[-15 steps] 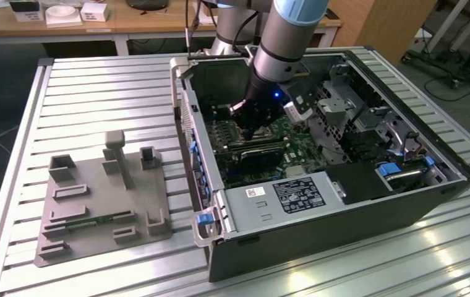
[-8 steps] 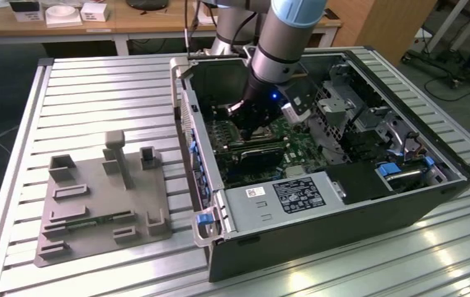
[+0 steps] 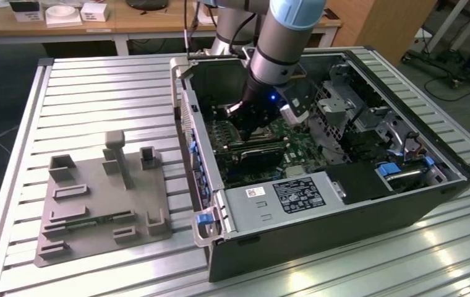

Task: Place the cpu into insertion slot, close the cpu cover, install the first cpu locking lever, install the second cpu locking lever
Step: 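Install the second cpu locking lever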

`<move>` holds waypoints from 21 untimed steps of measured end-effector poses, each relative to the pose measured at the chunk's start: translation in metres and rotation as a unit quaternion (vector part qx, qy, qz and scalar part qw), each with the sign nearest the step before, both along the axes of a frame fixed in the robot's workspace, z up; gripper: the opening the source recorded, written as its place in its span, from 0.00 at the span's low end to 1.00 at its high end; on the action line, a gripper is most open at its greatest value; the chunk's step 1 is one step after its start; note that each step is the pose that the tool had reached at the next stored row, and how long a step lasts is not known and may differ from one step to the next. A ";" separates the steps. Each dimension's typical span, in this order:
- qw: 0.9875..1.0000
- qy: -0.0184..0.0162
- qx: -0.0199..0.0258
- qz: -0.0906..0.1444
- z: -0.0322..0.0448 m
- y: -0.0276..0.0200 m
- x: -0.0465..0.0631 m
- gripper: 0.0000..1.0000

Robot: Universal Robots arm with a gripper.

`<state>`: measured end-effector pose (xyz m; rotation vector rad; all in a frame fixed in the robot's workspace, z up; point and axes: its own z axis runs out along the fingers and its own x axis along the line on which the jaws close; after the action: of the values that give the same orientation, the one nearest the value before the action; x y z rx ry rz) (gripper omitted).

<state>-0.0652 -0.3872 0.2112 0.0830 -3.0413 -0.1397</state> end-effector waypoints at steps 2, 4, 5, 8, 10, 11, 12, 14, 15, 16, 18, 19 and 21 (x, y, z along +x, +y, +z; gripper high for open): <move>1.000 0.000 0.003 0.000 -0.0010 0.0001 0.000 0.11; 1.000 0.000 0.003 0.000 -0.0027 0.0000 0.000 0.11; 1.000 0.000 0.004 0.001 -0.0035 0.0000 0.000 0.11; 1.000 0.000 0.005 0.001 -0.0048 0.0000 0.000 0.11; 1.000 0.000 0.006 0.002 -0.0054 0.0000 -0.001 0.11; 1.000 0.000 0.007 0.002 -0.0058 0.0000 -0.001 0.11; 1.000 0.000 0.008 0.002 -0.0061 0.0000 -0.001 0.11; 1.000 0.000 0.009 0.002 -0.0069 0.0000 -0.001 0.11; 1.000 0.000 0.010 0.003 -0.0074 0.0000 -0.002 0.11; 1.000 0.000 0.010 0.003 -0.0079 0.0000 -0.002 0.11; 1.000 0.000 0.010 0.003 -0.0088 0.0000 -0.002 0.11; 1.000 0.000 0.010 0.003 -0.0091 0.0000 -0.002 0.11; 1.000 0.000 0.010 0.003 -0.0099 0.0000 -0.002 0.11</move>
<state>-0.0670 -0.3872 0.2013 0.0942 -3.0397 -0.1697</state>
